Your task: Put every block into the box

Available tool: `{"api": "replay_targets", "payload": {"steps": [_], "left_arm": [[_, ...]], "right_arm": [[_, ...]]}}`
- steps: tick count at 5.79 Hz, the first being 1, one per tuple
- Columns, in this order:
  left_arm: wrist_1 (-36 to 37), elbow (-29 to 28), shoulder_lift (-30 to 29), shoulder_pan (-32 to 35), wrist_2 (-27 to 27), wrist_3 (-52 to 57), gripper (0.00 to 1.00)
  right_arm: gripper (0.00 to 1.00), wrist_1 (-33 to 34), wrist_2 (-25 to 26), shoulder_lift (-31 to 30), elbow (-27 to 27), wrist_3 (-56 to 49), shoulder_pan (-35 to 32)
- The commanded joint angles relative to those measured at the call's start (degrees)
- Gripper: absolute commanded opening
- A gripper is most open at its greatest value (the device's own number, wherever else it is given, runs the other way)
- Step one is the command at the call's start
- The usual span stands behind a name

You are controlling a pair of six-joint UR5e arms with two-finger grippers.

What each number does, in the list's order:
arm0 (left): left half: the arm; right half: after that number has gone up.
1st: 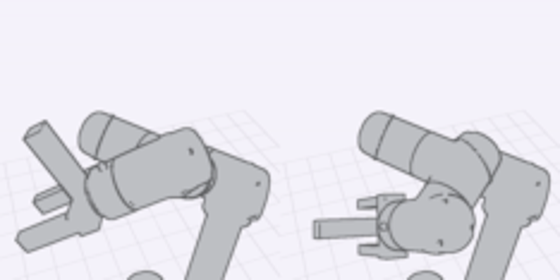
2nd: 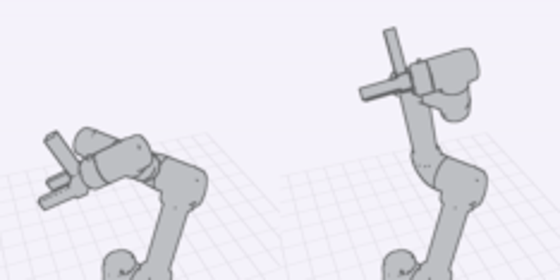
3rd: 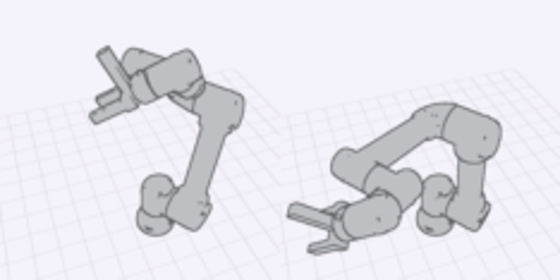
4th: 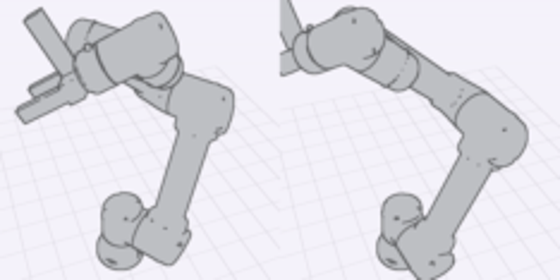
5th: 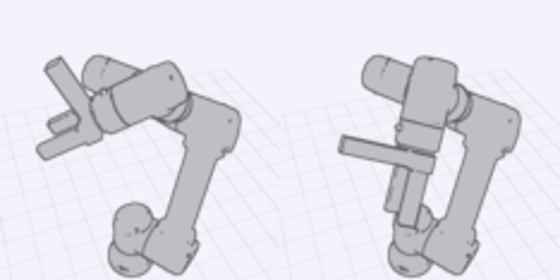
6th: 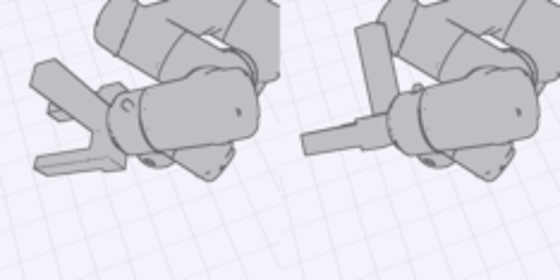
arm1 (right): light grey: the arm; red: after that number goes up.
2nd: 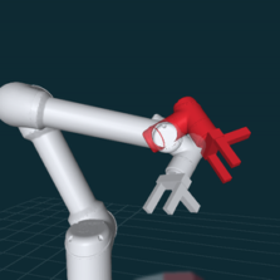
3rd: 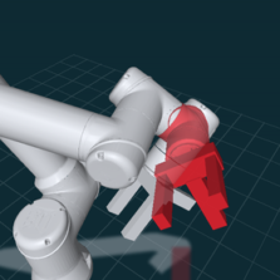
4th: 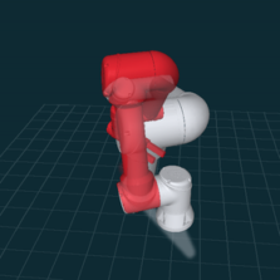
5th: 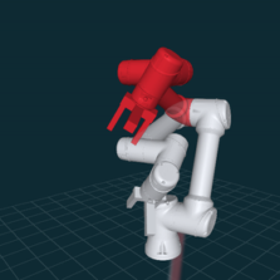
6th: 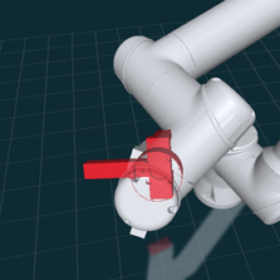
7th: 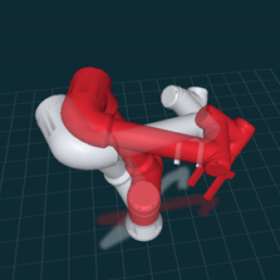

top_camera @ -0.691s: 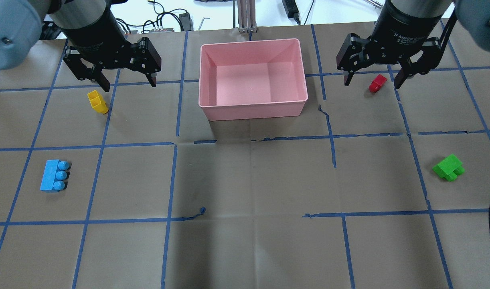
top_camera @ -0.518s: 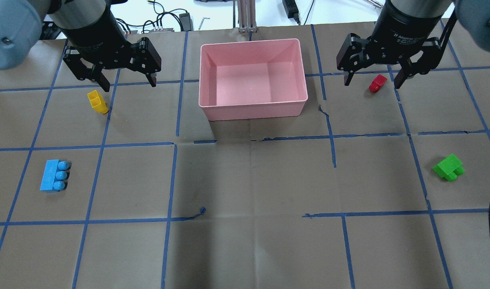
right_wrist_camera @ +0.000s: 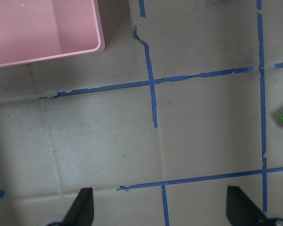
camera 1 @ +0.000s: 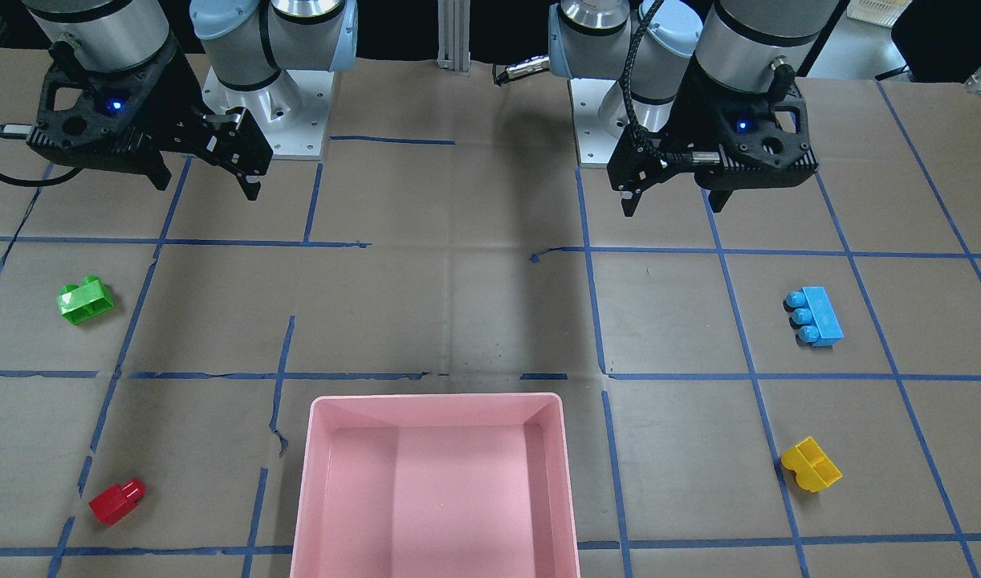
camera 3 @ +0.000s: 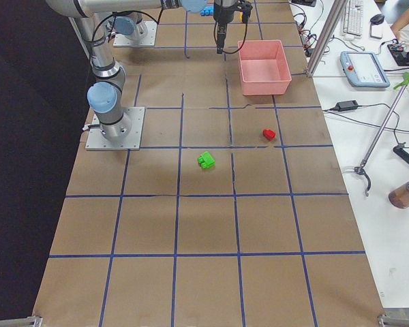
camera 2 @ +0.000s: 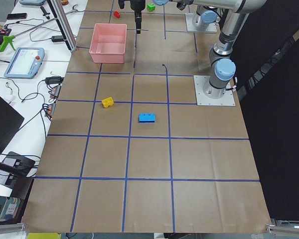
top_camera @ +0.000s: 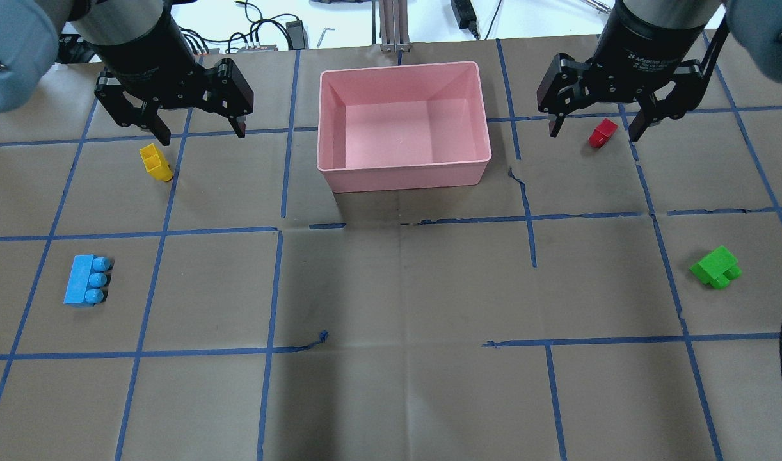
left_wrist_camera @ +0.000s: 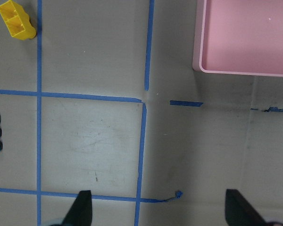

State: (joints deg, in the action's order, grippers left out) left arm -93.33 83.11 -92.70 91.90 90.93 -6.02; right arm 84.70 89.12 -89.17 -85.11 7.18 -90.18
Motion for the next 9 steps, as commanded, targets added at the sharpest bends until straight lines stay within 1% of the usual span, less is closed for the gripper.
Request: {"api": "replay_targets", "payload": {"steps": [1,2,3,4,5,6,8,9], "left_arm": [[0.08,-0.14,0.06,-0.05,-0.05,0.04,0.99],[-0.01,-0.32,0.23,-0.23,0.04,0.04,0.99],[-0.45,-0.76,0.32,-1.62,0.04,0.74,0.99],[-0.62,0.02,0.5,-2.94,1.08,1.96,0.99],[-2.28,0.55,0.85,-7.13,5.27,7.28,0.99],[-2.12,1.34,0.94,-11.78,5.31,8.21,0.99],[-0.81,6.15,-0.02,-19.34,5.4,15.83,0.99],[3.98,9.84,-1.16,-22.87,5.4,19.26,0.99]], "right_arm": [[1.0,-0.23,0.0,0.05,-0.23,-0.06,0.0],[1.0,-0.24,0.0,0.14,-0.23,-1.98,1.22],[1.0,-0.15,0.18,0.14,-0.32,-9.04,3.75],[1.0,-0.15,0.18,0.14,-0.4,-17.73,9.78],[1.0,-0.06,0.18,0.23,-2.06,-30.95,17.07],[1.0,0.55,0.26,0.23,-4.68,-40.66,22.88],[1.0,1.08,0.26,0.32,-5.33,-65.24,32.03],[1.0,1.08,0.18,1.8,-5.41,-74.41,37.3]]}}
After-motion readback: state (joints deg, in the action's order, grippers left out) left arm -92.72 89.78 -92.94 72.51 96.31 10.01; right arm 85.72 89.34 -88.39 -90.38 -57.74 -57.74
